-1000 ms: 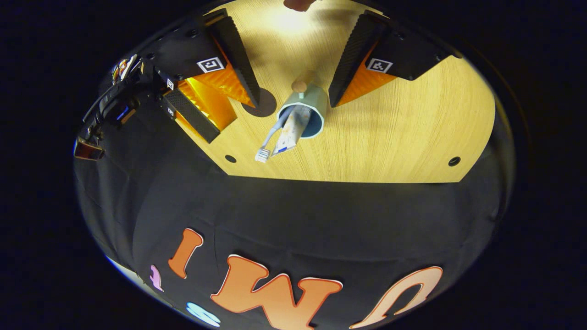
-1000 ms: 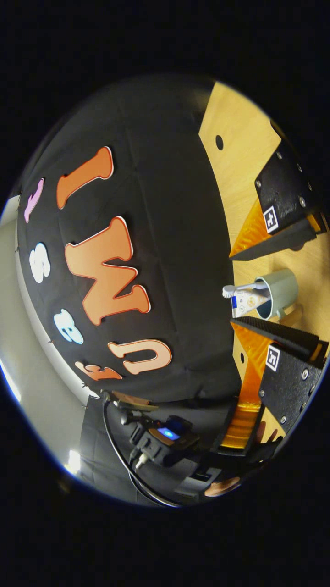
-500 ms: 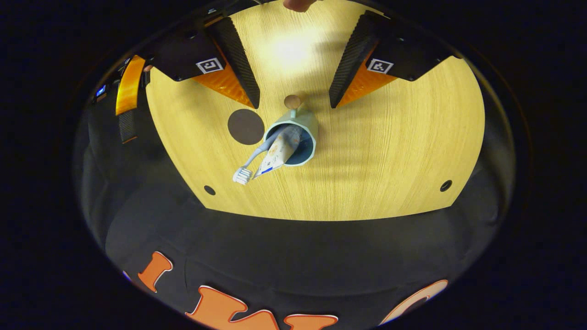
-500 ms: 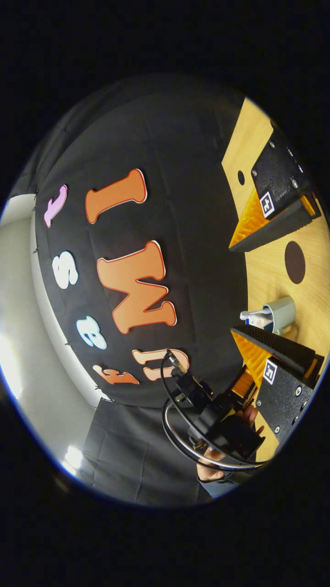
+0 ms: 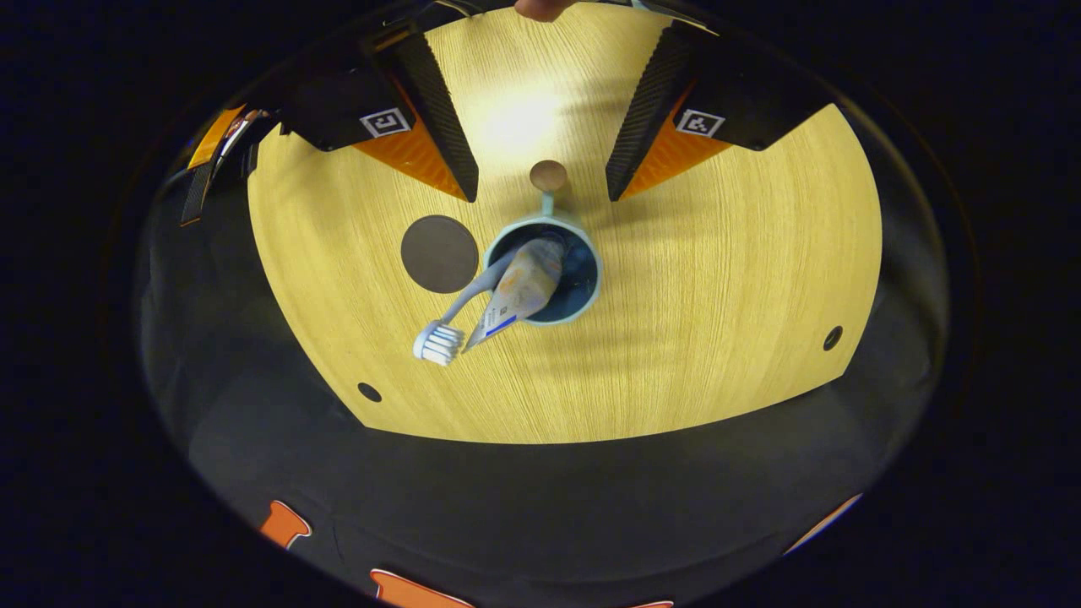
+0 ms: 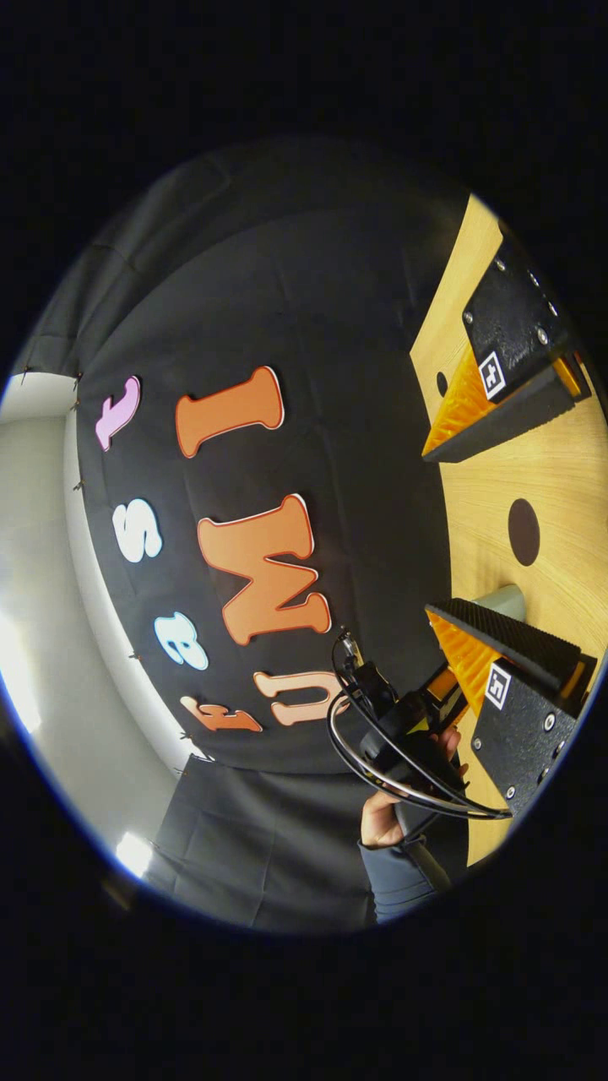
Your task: Put the toothbrush and toothpaste on the desktop into the cup, then pick up the cup and place it on the coaster on the desktop.
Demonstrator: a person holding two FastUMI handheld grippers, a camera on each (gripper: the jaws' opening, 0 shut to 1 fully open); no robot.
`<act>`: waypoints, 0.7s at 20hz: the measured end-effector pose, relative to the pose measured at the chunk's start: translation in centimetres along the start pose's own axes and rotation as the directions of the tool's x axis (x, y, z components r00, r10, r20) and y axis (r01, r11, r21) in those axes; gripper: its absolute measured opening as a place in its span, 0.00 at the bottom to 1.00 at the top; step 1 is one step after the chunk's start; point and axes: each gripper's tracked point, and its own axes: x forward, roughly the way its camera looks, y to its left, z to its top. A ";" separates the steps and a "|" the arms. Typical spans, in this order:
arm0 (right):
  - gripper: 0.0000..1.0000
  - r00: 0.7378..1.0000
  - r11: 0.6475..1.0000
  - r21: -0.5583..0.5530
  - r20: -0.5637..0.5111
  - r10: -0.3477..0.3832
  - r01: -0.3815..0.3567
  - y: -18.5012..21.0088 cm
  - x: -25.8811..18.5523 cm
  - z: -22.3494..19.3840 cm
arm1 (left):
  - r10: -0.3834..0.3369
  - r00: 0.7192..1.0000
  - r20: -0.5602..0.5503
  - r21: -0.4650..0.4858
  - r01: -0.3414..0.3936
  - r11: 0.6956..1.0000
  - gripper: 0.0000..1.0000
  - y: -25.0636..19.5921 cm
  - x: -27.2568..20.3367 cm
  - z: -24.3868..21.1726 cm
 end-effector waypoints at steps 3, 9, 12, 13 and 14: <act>0.98 1.000 0.999 -0.034 -0.008 -0.026 0.026 -1.0 -1.0 0.1 | 0.035 0.999 -0.022 0.005 -0.035 0.999 0.99 0.4 1.9 -0.3; 0.98 0.998 0.996 -0.086 -0.047 -0.039 0.035 -1.0 -2.7 -0.6 | 0.064 0.996 -0.064 0.001 -0.064 0.998 0.99 1.3 5.8 0.6; 0.98 0.997 0.993 -0.110 -0.067 -0.045 0.038 -0.9 -3.3 -0.9 | 0.049 0.995 -0.084 0.005 -0.049 0.999 0.87 0.6 6.6 0.0; 0.98 0.996 0.993 -0.111 -0.071 -0.049 0.041 -1.0 -3.5 -0.8 | 0.044 0.995 -0.093 0.010 -0.043 0.999 0.80 0.4 6.8 0.1; 0.98 0.996 0.993 -0.108 -0.071 -0.049 0.041 -1.0 -3.6 -0.7 | 0.046 0.994 -0.103 0.015 -0.045 0.999 0.68 0.4 7.3 -0.1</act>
